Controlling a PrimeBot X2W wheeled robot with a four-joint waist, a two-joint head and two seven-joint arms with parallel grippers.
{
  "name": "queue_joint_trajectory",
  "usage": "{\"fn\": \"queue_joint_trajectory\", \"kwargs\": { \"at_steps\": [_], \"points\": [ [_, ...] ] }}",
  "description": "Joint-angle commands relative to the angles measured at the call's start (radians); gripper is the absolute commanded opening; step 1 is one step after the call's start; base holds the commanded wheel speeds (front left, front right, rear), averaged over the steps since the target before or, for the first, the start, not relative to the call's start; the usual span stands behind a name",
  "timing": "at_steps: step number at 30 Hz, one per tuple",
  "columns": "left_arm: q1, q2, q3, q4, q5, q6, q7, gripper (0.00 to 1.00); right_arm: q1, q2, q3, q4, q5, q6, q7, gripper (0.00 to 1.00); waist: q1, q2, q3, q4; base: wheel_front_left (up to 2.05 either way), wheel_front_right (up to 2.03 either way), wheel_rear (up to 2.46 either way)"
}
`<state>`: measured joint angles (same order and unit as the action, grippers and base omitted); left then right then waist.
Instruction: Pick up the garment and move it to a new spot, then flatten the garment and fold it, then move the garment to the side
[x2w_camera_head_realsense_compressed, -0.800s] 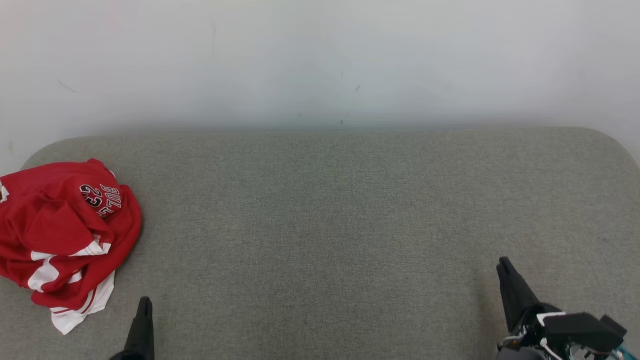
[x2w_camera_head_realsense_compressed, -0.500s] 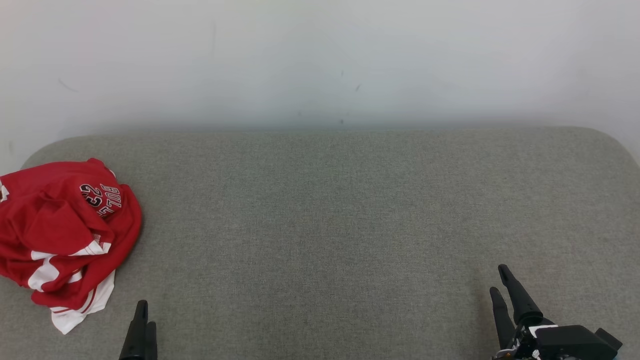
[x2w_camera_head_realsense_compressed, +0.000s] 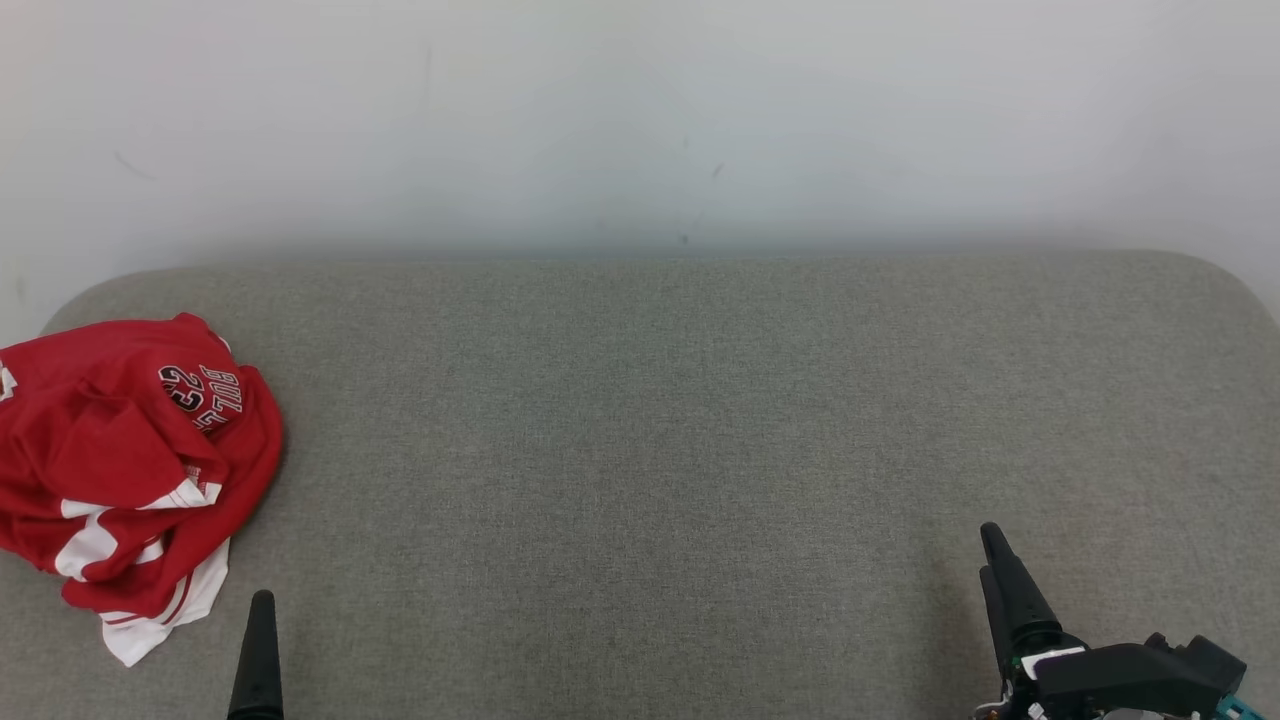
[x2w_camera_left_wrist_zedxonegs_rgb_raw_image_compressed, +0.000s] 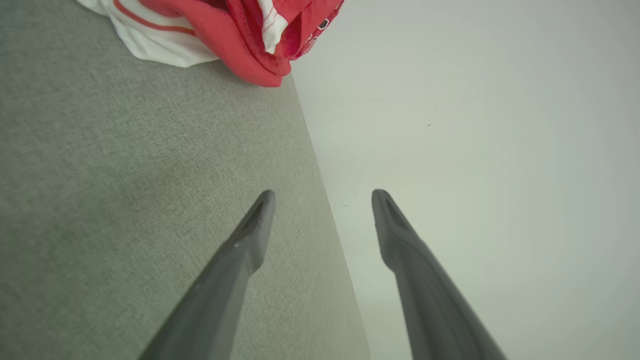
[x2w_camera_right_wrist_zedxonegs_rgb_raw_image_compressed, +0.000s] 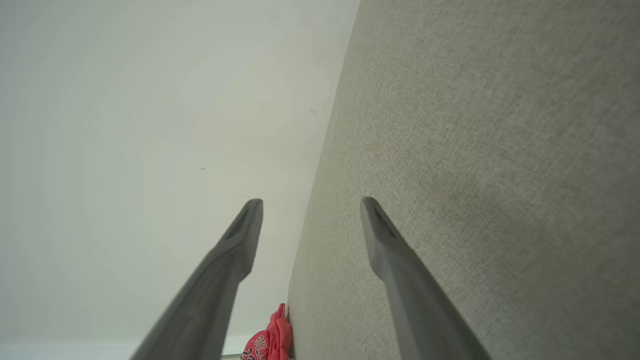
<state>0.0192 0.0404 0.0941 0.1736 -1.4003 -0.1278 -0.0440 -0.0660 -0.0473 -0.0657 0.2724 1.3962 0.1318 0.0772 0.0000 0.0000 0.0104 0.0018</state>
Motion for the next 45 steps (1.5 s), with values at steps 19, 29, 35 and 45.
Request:
{"fn": "queue_joint_trajectory", "kwargs": {
  "at_steps": [19,29,35,45],
  "points": [
    [0.004,0.007,-0.029,-0.076,0.423,0.023,-0.064,1.00,0.006,-0.002,0.081,-0.070,-0.364,-0.001,-0.097,1.00,0.0000,0.0000,0.008,-0.004,0.00,0.00,0.00],
    [0.012,0.008,-0.070,-0.080,0.643,0.041,-0.090,1.00,0.016,-0.003,0.119,-0.088,-0.569,-0.001,-0.137,1.00,0.0000,0.0000,0.006,-0.010,0.00,0.00,0.00],
    [0.015,0.009,-0.083,-0.076,0.739,0.056,-0.104,1.00,0.023,-0.003,0.137,-0.086,-0.663,-0.001,-0.159,1.00,0.0000,0.0000,0.005,-0.013,0.00,0.00,0.00],
    [0.021,0.012,-0.095,-0.067,0.860,0.066,-0.124,1.00,0.034,-0.003,0.146,-0.086,-0.800,-0.001,-0.190,1.00,0.0000,0.0000,0.005,-0.015,0.00,0.00,0.00]
  ]
}}
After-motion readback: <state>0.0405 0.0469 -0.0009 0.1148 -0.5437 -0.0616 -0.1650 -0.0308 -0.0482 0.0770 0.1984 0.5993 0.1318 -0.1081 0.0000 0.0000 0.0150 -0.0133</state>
